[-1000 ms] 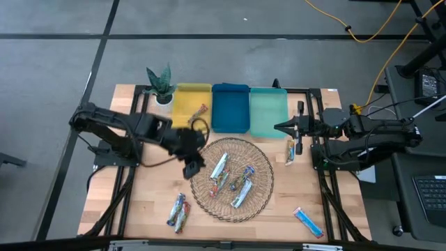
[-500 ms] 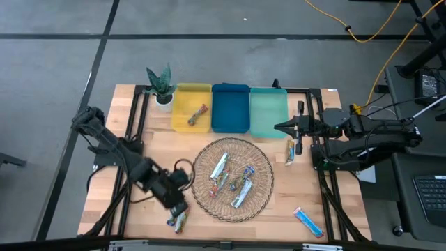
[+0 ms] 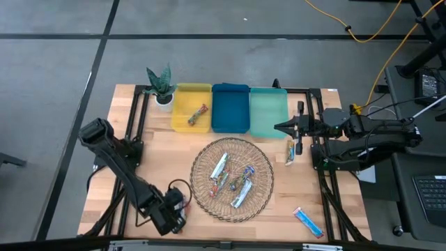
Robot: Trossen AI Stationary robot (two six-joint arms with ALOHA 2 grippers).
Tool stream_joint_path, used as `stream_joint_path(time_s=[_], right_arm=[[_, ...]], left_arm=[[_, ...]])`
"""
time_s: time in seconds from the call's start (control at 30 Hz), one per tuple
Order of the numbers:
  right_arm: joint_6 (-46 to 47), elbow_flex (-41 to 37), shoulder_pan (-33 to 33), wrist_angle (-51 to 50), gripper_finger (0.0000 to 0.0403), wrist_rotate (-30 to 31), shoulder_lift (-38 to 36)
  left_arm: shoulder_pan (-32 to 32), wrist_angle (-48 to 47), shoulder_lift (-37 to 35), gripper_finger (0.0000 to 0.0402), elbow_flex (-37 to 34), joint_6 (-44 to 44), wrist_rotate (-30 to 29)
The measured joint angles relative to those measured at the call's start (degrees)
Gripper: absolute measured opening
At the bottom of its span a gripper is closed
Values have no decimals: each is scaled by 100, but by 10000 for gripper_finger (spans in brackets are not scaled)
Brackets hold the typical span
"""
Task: Pick and place Granola Bars by type
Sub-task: Put the blue granola bar into the blue bin
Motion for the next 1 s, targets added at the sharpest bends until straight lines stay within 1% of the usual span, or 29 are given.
stream_joint_path(time_s=[0.13, 0.23, 0.37, 0.47, 0.57, 0.67, 0.73, 1.0], right_arm=[[3, 0, 0, -4, 26, 0, 0], [6, 0, 0, -68, 26, 0, 0], [6, 0, 0, -259, 26, 0, -2], [6, 0, 0, -323, 26, 0, 0], [115, 0, 0, -319, 26, -1, 0], [290, 0, 0, -319, 26, -1, 0], [305, 0, 0, -319, 26, -2, 0], [292, 0, 0, -317, 26, -1, 0]], left_arm=[[-30, 16, 408, 213, 0, -189, 33], [-28, 13, 700, 233, 0, -344, 107], [-15, 73, 954, 241, 0, -390, 129], [-12, 85, 1026, 235, 0, -460, 175], [-12, 39, 1032, 217, 0, -515, 181], [-12, -18, 1033, 189, 0, -554, 329], [-12, -50, 1033, 165, 0, -577, 415], [-10, -47, 1035, 51, 2, -627, 414]])
